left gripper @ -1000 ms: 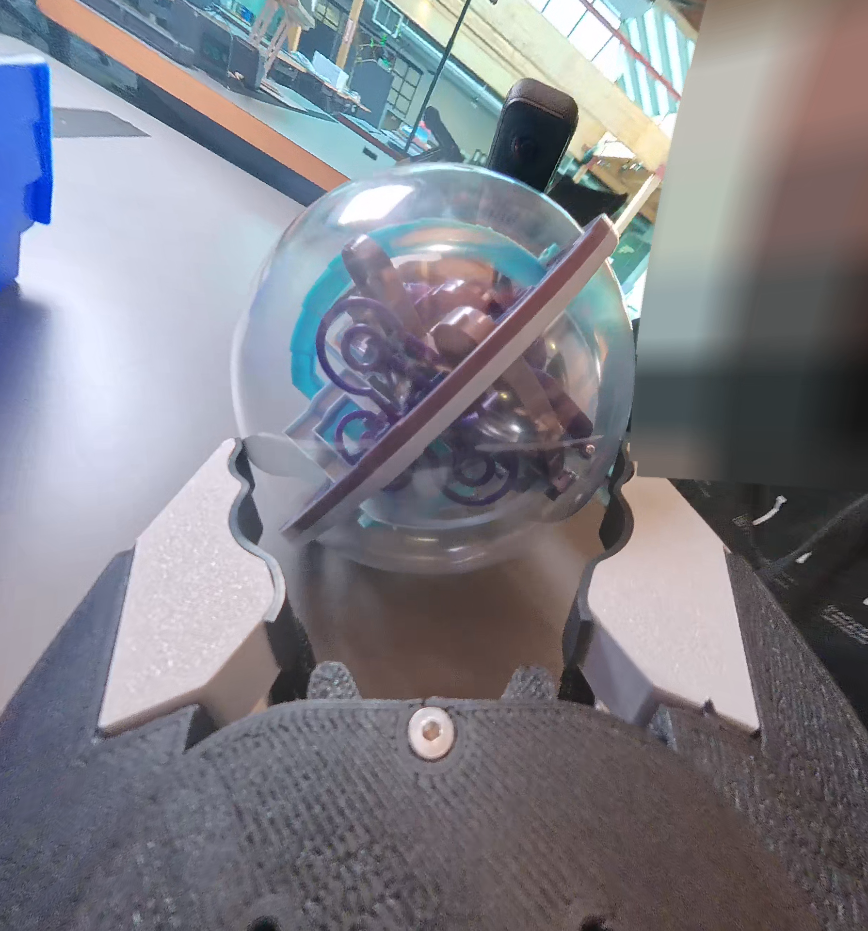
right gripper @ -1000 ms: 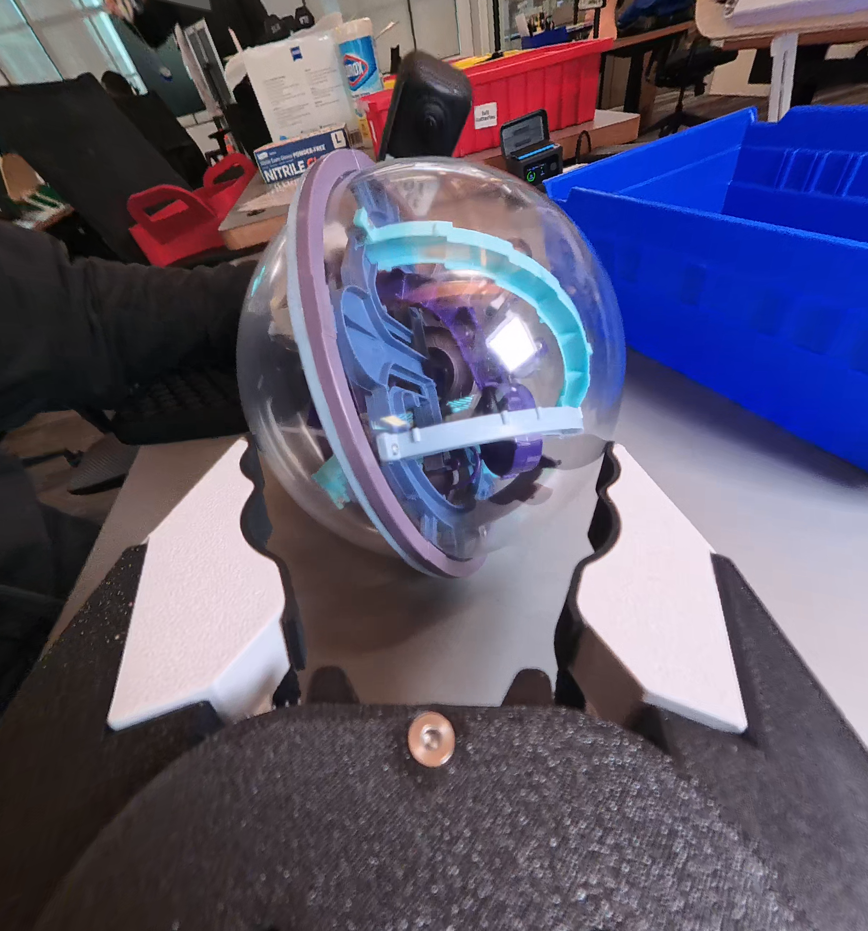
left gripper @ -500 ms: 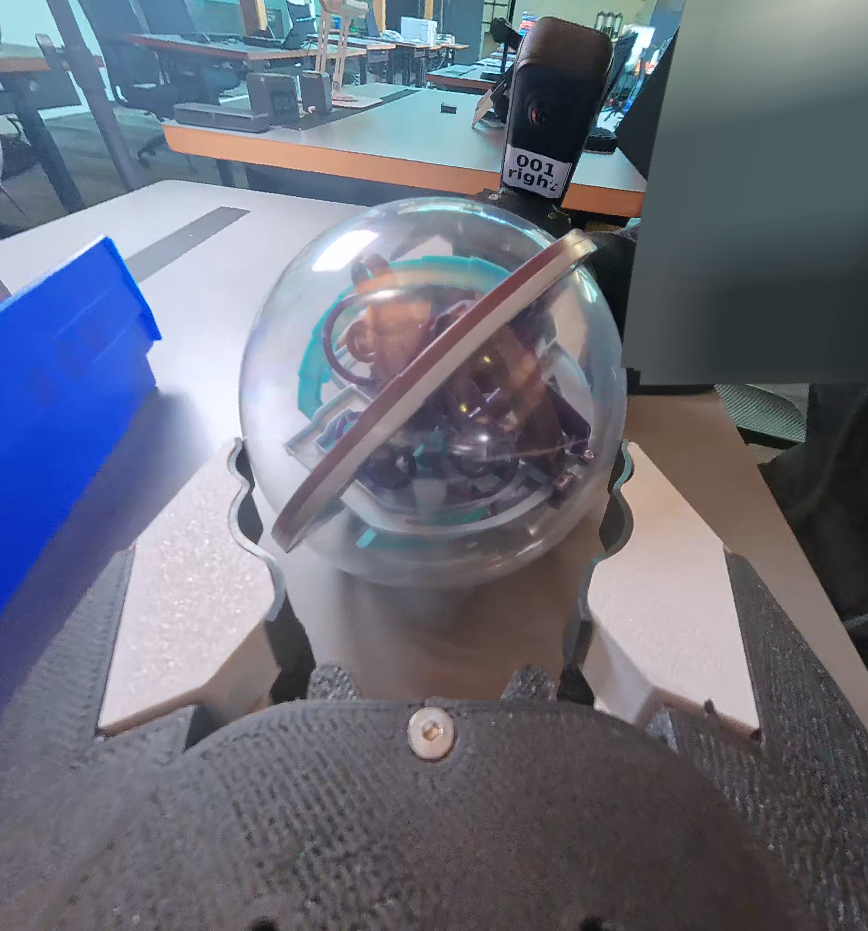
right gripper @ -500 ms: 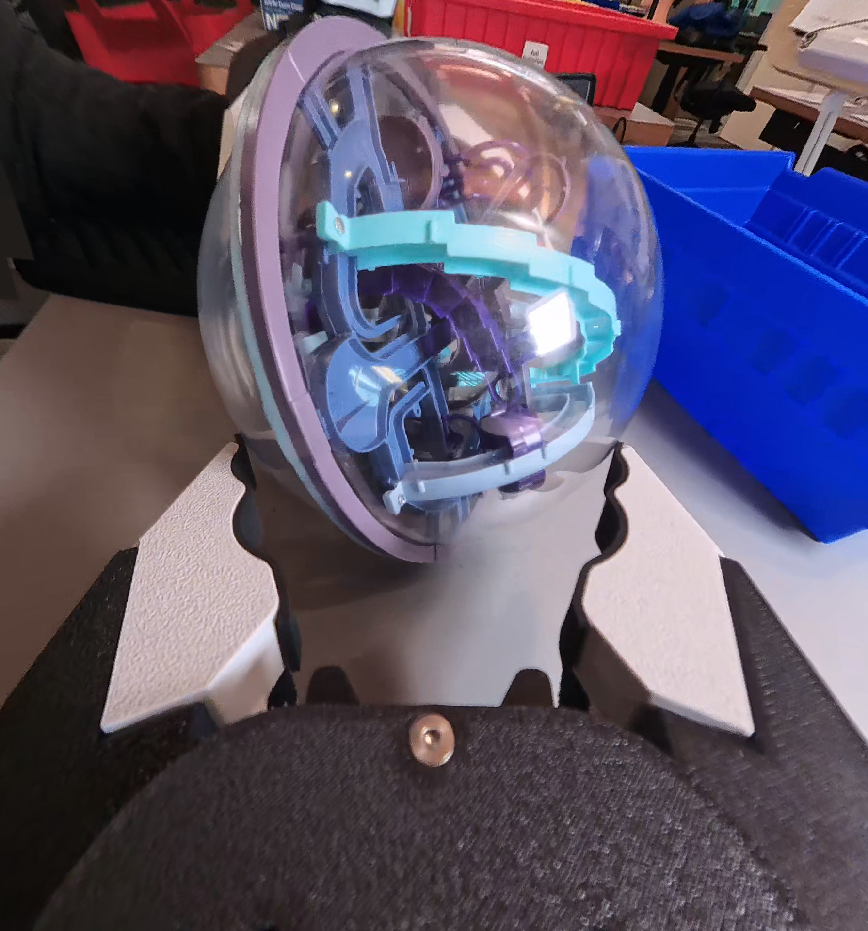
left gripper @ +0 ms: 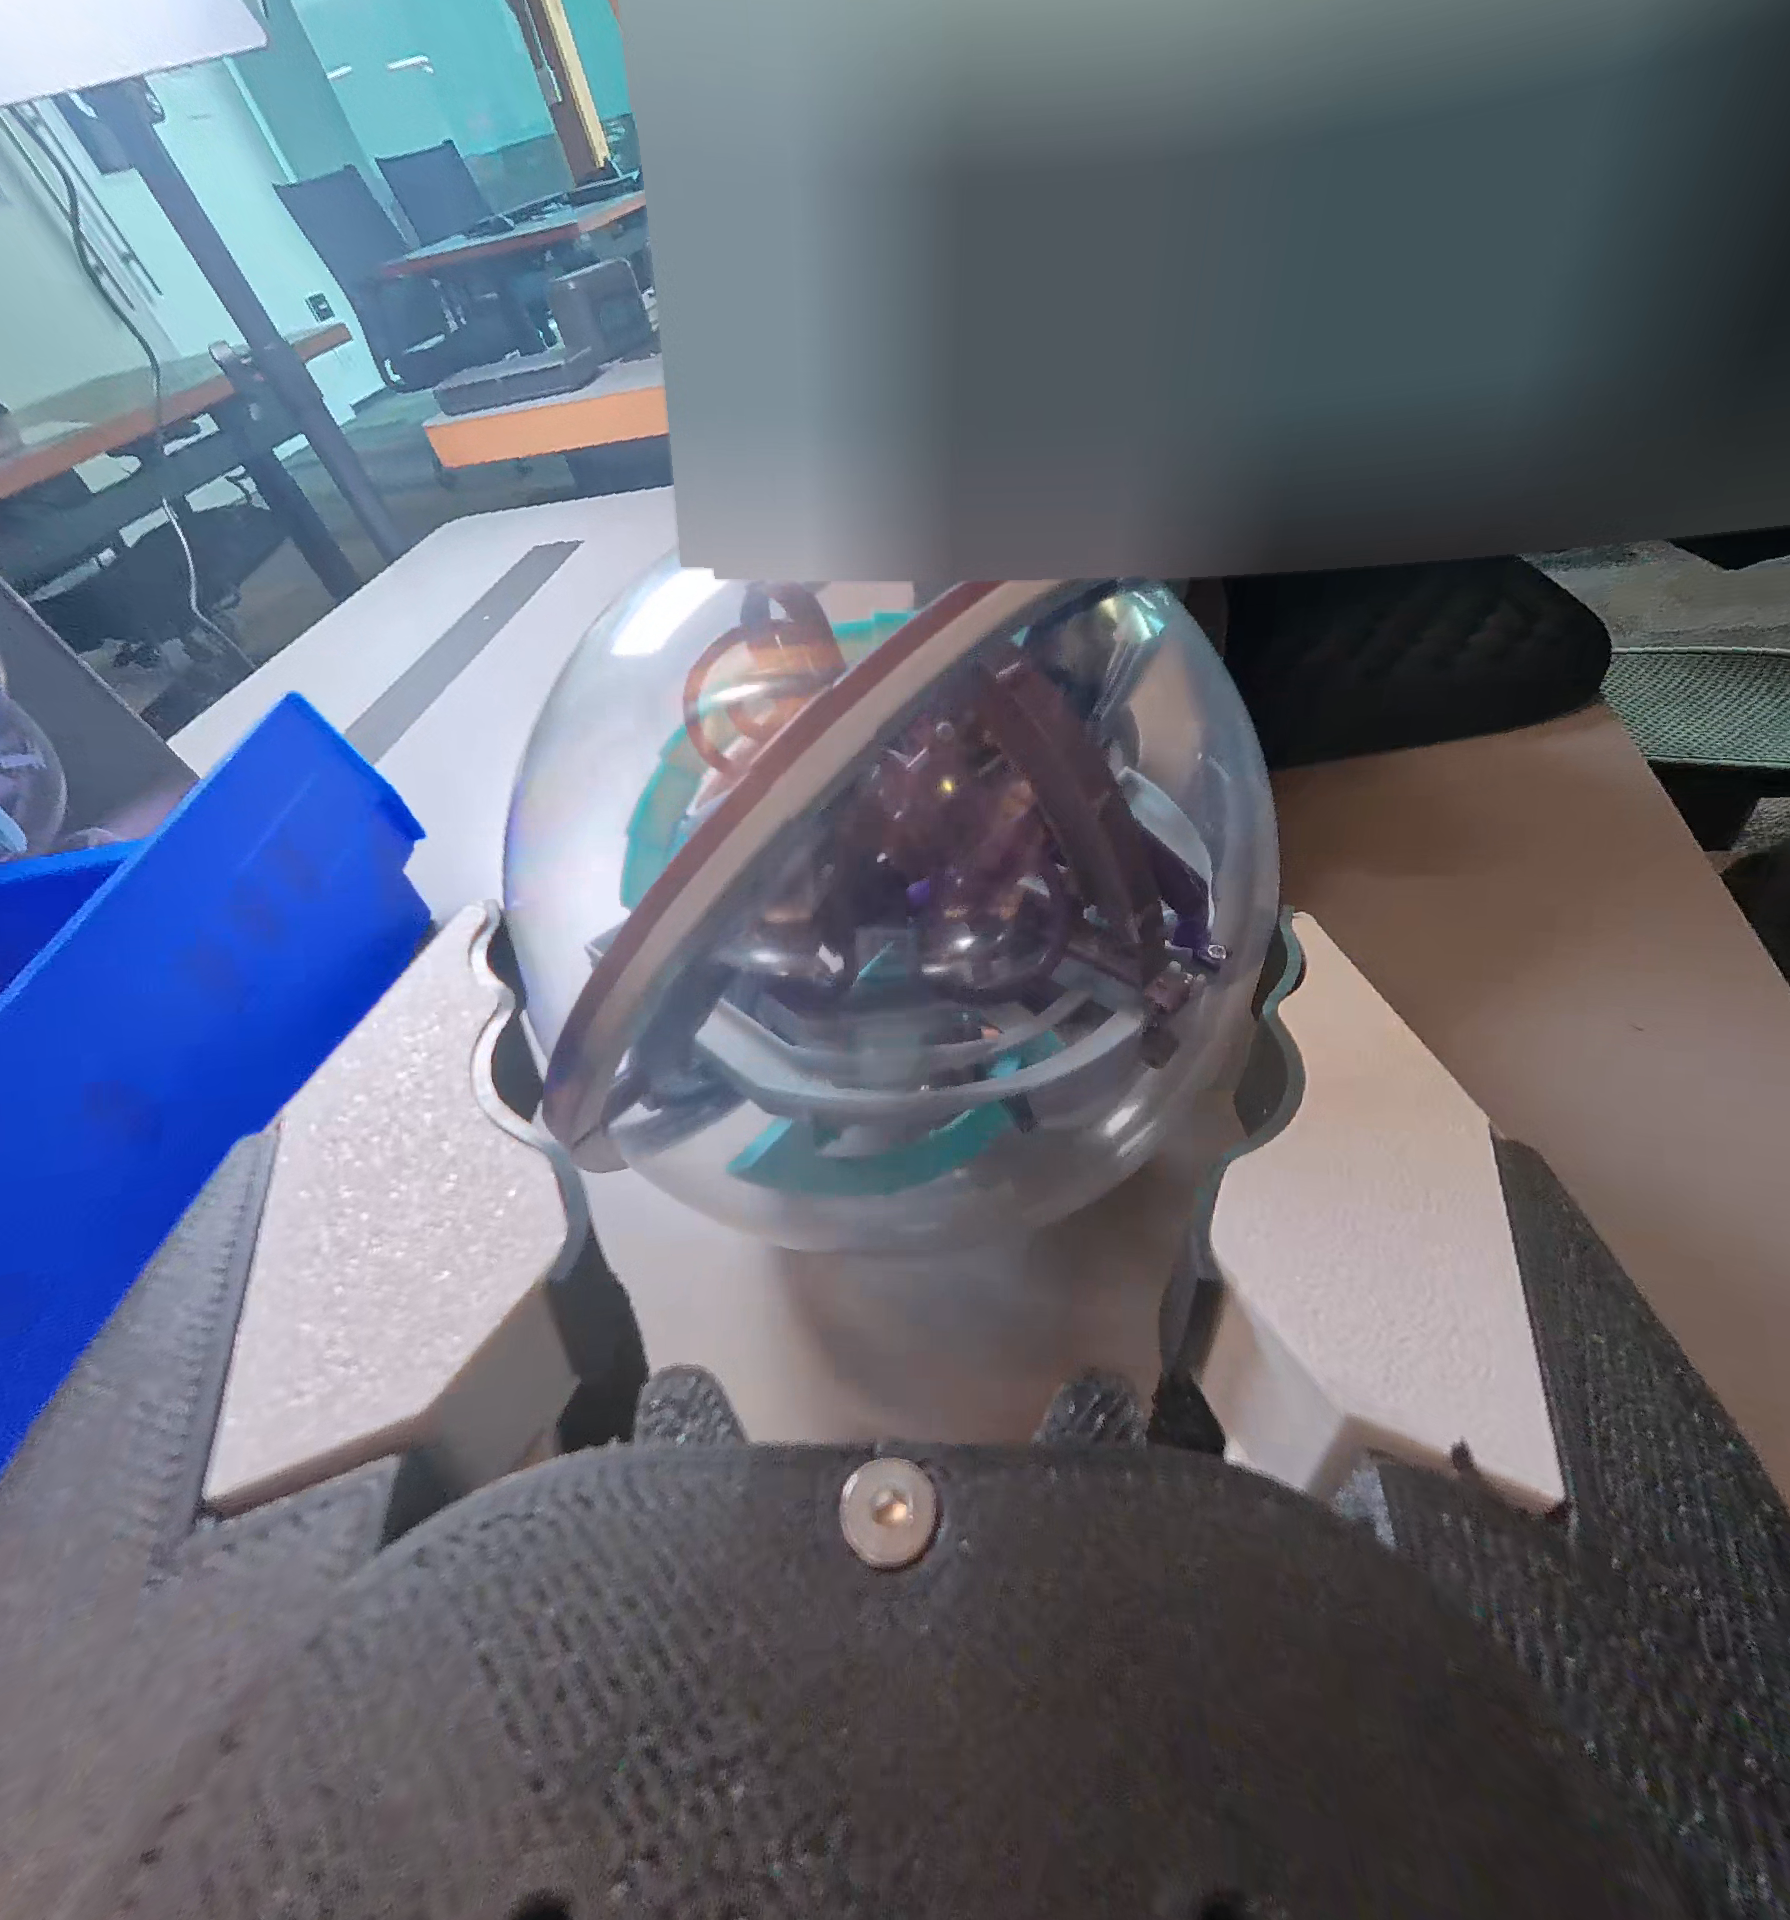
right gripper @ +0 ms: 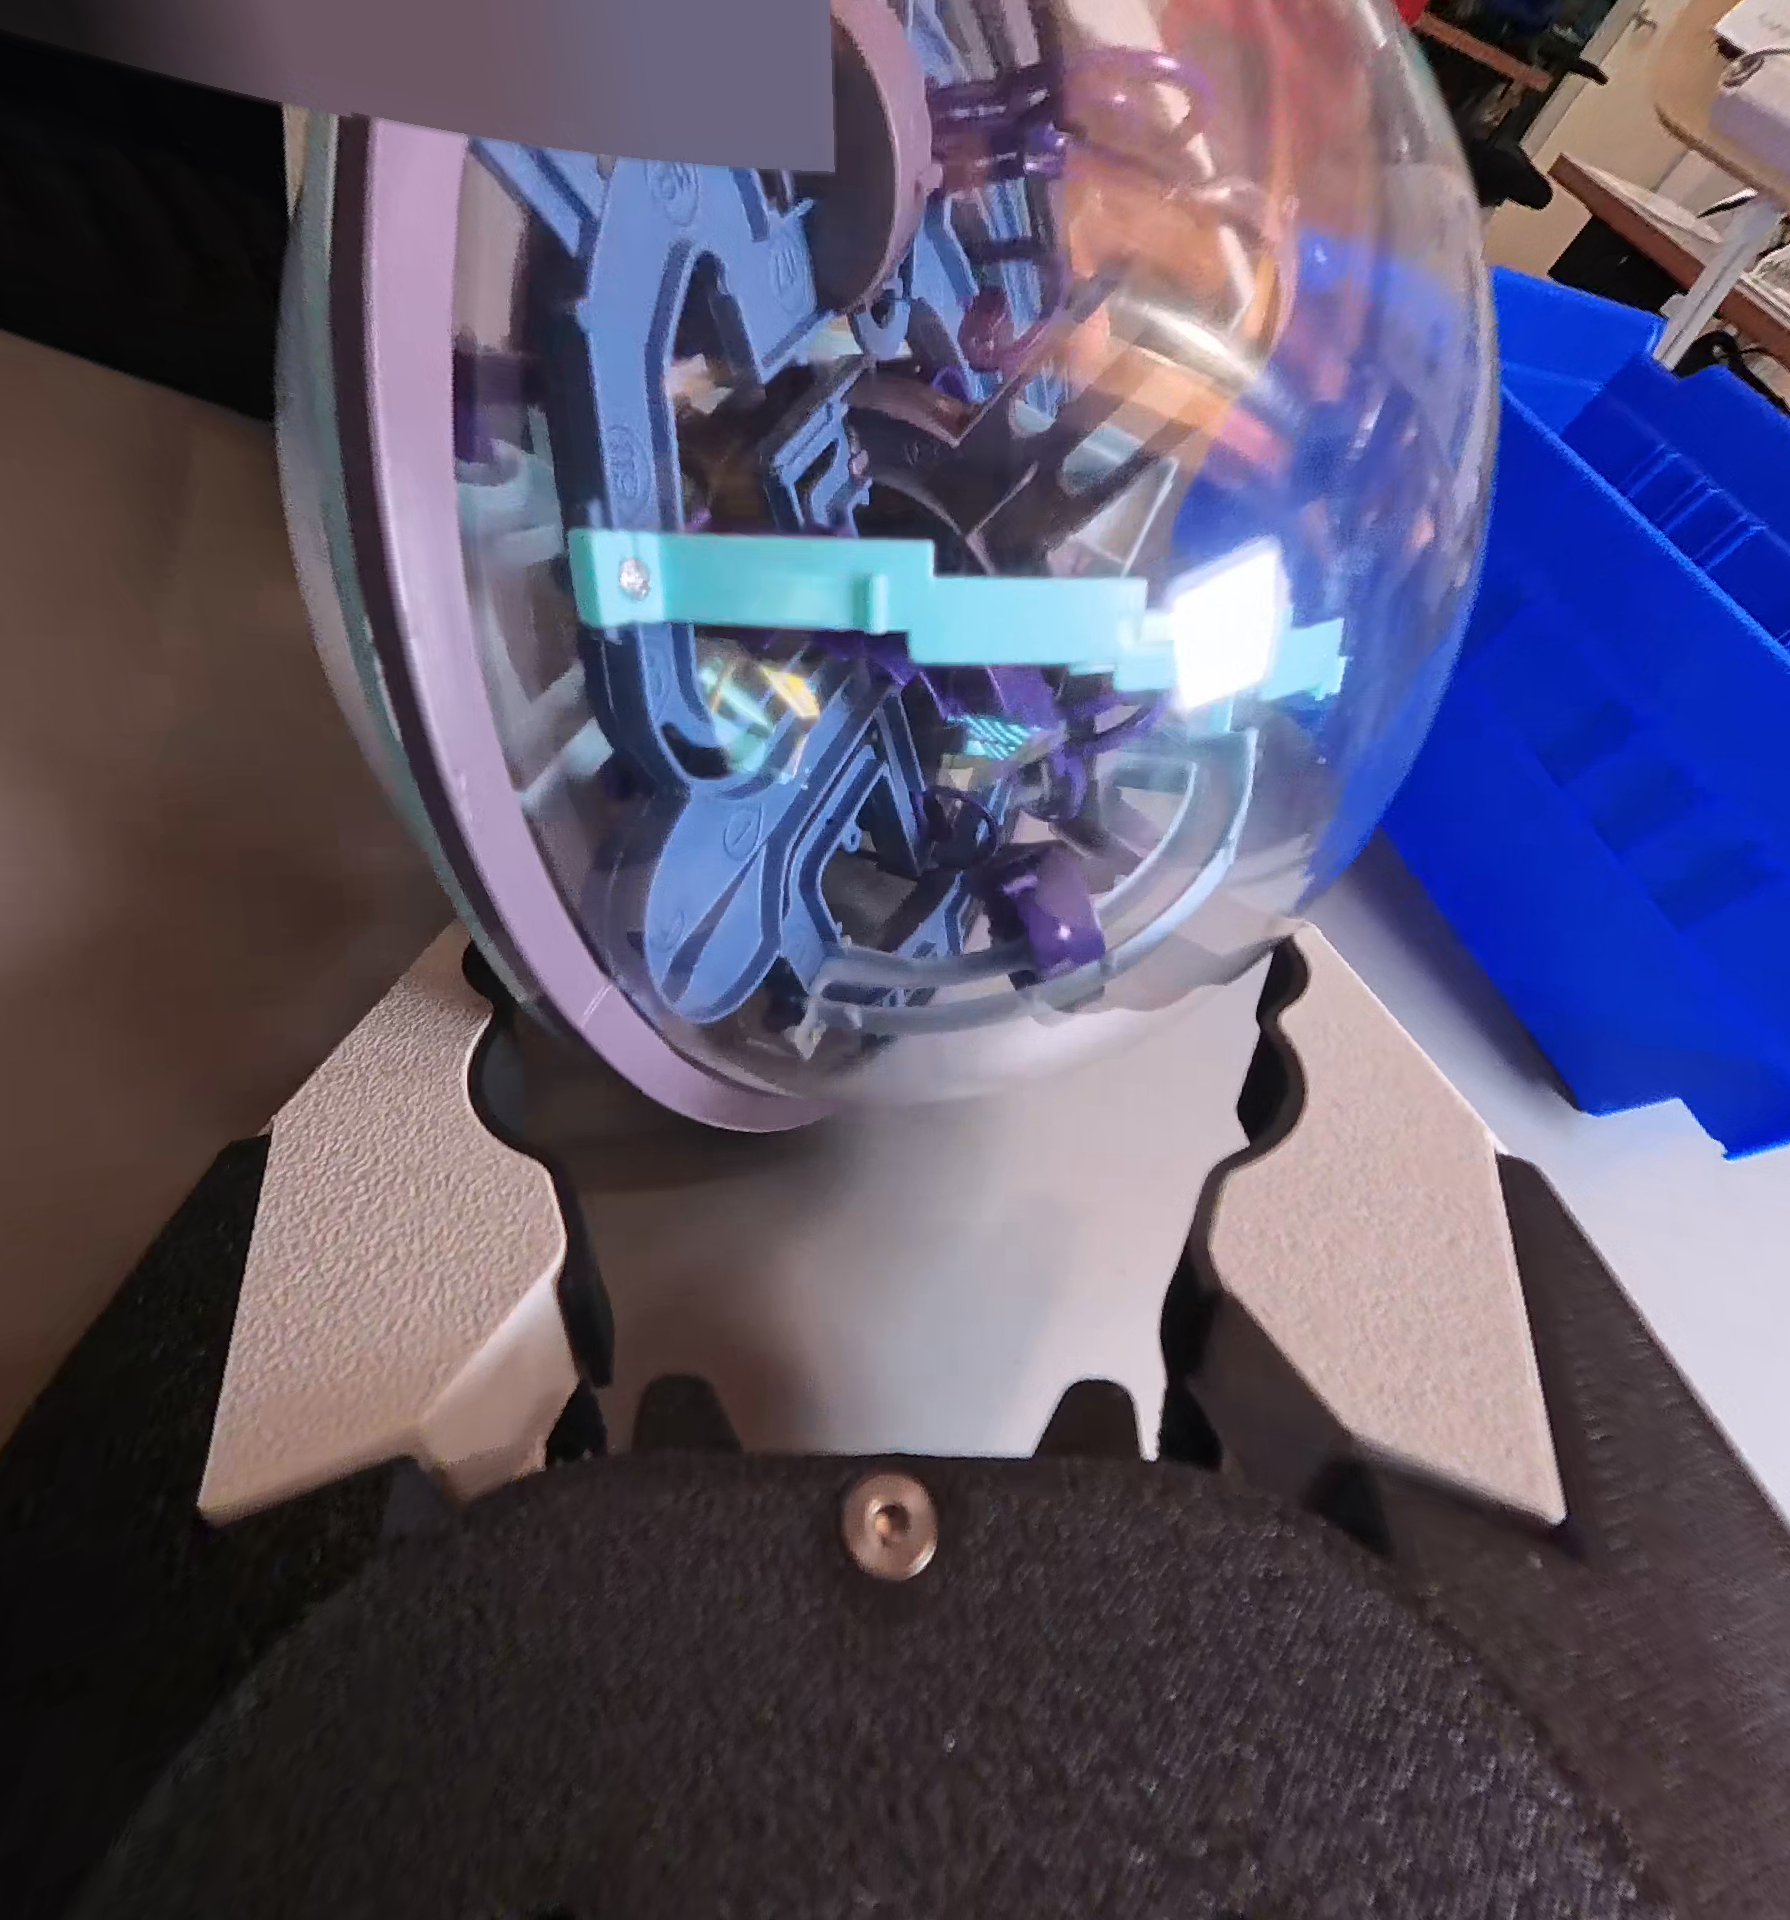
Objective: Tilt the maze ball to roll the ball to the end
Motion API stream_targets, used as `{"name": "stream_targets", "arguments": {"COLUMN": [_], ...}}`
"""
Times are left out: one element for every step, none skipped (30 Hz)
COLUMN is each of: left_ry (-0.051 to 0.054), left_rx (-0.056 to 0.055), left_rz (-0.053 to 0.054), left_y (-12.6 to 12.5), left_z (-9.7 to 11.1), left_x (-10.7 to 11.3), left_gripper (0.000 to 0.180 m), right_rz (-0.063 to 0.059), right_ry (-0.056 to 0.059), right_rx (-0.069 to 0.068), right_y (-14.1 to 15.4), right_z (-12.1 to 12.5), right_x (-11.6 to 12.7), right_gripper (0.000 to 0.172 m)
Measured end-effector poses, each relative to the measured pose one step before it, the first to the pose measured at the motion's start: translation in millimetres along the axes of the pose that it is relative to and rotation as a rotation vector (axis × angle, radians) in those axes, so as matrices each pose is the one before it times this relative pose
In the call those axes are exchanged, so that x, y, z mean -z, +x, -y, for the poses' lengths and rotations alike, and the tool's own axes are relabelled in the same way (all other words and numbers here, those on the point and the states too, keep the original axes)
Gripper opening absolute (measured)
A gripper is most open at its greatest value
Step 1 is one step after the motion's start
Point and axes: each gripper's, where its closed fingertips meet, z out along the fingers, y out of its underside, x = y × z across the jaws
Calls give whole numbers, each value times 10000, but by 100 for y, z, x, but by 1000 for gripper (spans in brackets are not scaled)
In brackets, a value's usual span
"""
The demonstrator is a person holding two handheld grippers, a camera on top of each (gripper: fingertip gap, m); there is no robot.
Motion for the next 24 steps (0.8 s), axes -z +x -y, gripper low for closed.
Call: {"name": "stream_targets", "arguments": {"left_ry": [12, 32, 39, 30, 37, 46, 35, 29, 13, -7, -3, 10, 15, 11, -15, -13, -7, 0, 11, 10, 4, 0, -11, 3], "left_rx": [-42, -21, -6, 17, 36, 63, 103, 154, 217, 271, 278, 253, 201, 168, 189, 210, 205, 154, 87, 52, 78, 165, 243, 243], "left_rz": [24, 18, 5, -4, -10, -22, -32, -52, -80, -103, -104, -95, -77, -74, -84, -92, -90, -69, -45, -31, -45, -90, -126, -132], "left_y": [50, 44, 20, -15, -34, -37, -49, -65, -102, -114, -126, -104, -78, -66, -54, -36, -39, -41, -38, -24, -28, -38, -37, -35], "left_z": [68, 60, 36, 8, -3, -23, -69, -111, -168, -222, -215, -174, -127, -109, -127, -126, -123, -81, -50, -29, -46, -101, -141, -137], "left_x": [2, -15, -16, 5, 8, 21, 34, 42, 62, 54, 53, 23, -3, -22, -13, -21, -18, -21, -24, -3, 14, 35, 55, 29], "left_gripper": [137, 137, 137, 136, 136, 136, 136, 136, 136, 136, 136, 136, 136, 136, 137, 137, 137, 137, 137, 137, 137, 137, 137, 137], "right_rz": [15, 18, 17, 15, 18, 29, 42, 55, 65, 69, 68, 62, 50, 45, 51, 57, 54, 37, 19, 9, 13, 29, 46, 44], "right_ry": [-42, -35, -23, -8, 7, 27, 64, 109, 159, 194, 194, 170, 136, 121, 133, 138, 127, 97, 60, 41, 56, 100, 140, 138], "right_rx": [18, 6, -5, -17, -27, -37, -54, -77, -106, -137, -158, -154, -131, -118, -128, -145, -145, -112, -72, -51, -68, -124, -178, -175], "right_y": [-44, -31, -20, -2, 2, 1, 1, -3, 10, 0, 18, 10, 17, 15, -9, 4, -5, 12, 12, 10, 5, -10, -13, -10], "right_z": [-45, -48, -25, -12, 6, 33, 79, 153, 212, 275, 267, 233, 194, 160, 186, 192, 181, 129, 81, 68, 79, 160, 218, 214], "right_x": [-45, -40, -25, -13, -4, 17, 55, 80, 118, 144, 135, 130, 106, 89, 102, 96, 84, 62, 33, 20, 3, 4, -1, 22], "right_gripper": [138, 139, 139, 139, 139, 139, 139, 139, 138, 138, 137, 137, 137, 136, 136, 136, 136, 136, 136, 136, 136, 136, 136, 136]}}
